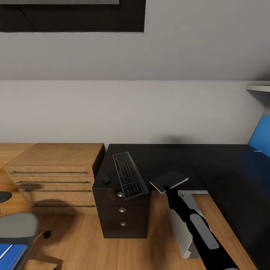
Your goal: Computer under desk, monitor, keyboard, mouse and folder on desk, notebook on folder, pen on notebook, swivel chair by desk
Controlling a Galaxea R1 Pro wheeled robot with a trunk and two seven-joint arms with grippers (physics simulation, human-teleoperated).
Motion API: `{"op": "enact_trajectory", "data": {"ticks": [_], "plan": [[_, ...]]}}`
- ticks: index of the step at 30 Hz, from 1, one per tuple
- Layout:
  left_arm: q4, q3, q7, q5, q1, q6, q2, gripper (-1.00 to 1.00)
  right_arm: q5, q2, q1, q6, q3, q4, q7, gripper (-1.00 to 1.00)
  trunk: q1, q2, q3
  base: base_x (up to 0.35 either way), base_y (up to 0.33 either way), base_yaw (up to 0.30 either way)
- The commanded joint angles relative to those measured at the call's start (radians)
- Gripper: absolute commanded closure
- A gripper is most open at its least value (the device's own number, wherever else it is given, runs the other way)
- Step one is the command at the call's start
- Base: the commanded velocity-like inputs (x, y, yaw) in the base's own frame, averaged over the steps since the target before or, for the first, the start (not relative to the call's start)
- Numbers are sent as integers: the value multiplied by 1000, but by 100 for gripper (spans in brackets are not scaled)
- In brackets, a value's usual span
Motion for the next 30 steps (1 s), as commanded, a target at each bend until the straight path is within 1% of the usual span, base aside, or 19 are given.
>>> {"op": "enact_trajectory", "data": {"ticks": [1,7,11,21,25,30], "plan": [[-2,-2,4,9,0,1,0,-100,-9,-1,-1,1,-2,2,5,100,0,0,-1,259,-107,0],[-2,-2,4,10,0,1,0,-100,-10,-1,-1,1,-25,9,5,100,0,0,-1,278,-142,0],[-2,-2,4,9,0,1,1,-100,-10,-1,-1,1,-29,10,4,100,0,0,-1,270,-148,0],[-4,-1,2,10,0,0,2,-100,-11,0,-1,1,-31,15,4,100,0,0,-1,111,-34,0],[-4,-1,1,10,0,0,2,-100,-12,0,-1,1,-29,31,4,100,0,0,-1,152,-4,0],[-13,-1,5,11,0,1,2,-100,-12,1,-1,1,-27,43,4,100,0,0,-1,50,-1,0]]}}
